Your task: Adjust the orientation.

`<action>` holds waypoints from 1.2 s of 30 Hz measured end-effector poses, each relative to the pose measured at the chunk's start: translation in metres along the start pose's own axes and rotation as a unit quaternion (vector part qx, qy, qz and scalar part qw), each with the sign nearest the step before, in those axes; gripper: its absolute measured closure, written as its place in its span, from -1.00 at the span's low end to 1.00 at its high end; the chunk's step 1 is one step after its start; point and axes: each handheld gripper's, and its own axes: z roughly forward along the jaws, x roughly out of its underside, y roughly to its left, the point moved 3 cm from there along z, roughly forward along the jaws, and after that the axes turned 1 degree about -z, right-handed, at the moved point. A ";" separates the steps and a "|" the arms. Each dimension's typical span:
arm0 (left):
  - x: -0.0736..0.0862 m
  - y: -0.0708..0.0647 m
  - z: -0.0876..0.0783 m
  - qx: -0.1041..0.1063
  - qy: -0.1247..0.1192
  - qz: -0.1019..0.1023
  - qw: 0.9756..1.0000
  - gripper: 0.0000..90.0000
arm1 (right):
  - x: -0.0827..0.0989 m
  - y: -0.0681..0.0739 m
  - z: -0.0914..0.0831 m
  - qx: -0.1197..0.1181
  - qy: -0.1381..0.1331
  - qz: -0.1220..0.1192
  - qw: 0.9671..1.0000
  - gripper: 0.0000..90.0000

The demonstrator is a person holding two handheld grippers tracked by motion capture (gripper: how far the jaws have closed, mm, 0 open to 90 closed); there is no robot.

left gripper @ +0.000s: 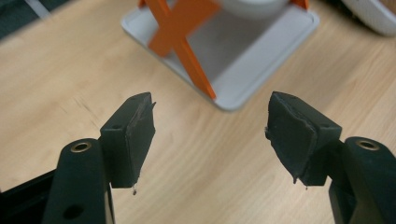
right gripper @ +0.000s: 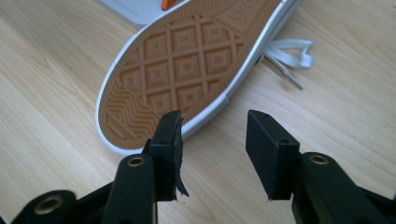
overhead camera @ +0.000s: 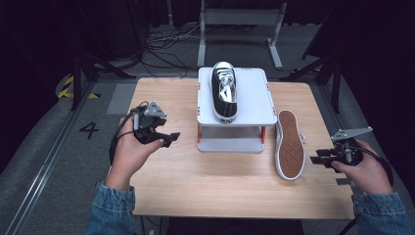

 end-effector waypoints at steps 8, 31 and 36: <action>0.033 0.001 0.023 -0.004 0.043 -0.024 0.999 -0.29 | -0.018 0.006 0.010 0.016 0.003 -0.014 1.000 0.45; 0.073 0.005 0.054 -0.002 0.084 -0.030 0.996 -0.28 | -0.042 0.006 0.049 0.041 0.048 -0.029 0.998 1.00; 0.073 0.005 0.055 0.005 0.078 -0.036 0.996 -0.28 | -0.031 -0.003 0.049 0.040 0.052 -0.011 0.998 1.00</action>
